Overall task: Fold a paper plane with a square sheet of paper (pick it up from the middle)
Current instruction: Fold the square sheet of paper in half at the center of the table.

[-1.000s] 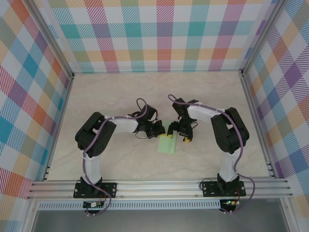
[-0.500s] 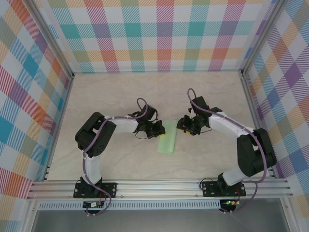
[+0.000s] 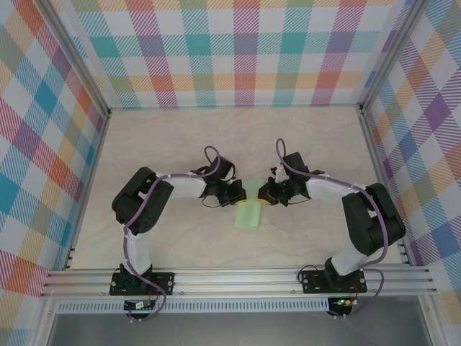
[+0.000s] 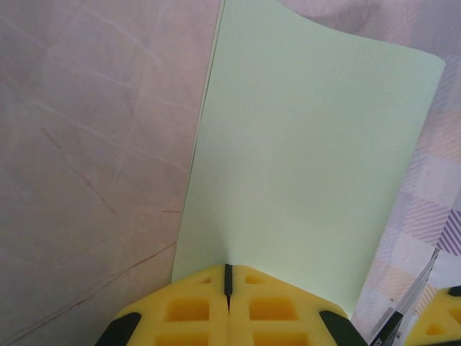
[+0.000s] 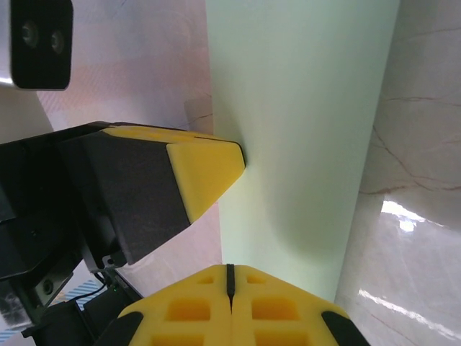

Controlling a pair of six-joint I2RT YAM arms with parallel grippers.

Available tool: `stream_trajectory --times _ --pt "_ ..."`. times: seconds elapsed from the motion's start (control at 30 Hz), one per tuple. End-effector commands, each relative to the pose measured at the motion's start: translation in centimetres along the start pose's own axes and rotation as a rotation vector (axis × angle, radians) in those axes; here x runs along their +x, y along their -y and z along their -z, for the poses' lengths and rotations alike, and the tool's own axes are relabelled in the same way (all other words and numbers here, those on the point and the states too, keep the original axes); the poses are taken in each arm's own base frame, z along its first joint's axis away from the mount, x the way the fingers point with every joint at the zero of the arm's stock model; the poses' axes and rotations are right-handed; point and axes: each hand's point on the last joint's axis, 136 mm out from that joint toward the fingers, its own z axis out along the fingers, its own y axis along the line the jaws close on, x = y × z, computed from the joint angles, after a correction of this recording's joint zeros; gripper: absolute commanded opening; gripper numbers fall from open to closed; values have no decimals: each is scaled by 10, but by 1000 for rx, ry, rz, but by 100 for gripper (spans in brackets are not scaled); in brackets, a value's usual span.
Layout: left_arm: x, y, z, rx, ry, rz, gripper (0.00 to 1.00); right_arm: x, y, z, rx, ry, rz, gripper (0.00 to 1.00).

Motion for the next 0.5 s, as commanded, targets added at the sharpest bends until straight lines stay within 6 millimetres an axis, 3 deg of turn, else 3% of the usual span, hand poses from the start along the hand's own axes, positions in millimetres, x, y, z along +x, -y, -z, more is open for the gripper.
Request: stream_trajectory --times 0.0,0.47 --pt "22 -47 -15 -155 -57 46 0 5 2 -9 -32 -36 8 0" --pt "23 -50 -15 -164 -61 50 0 24 58 -28 90 -78 -19 0"
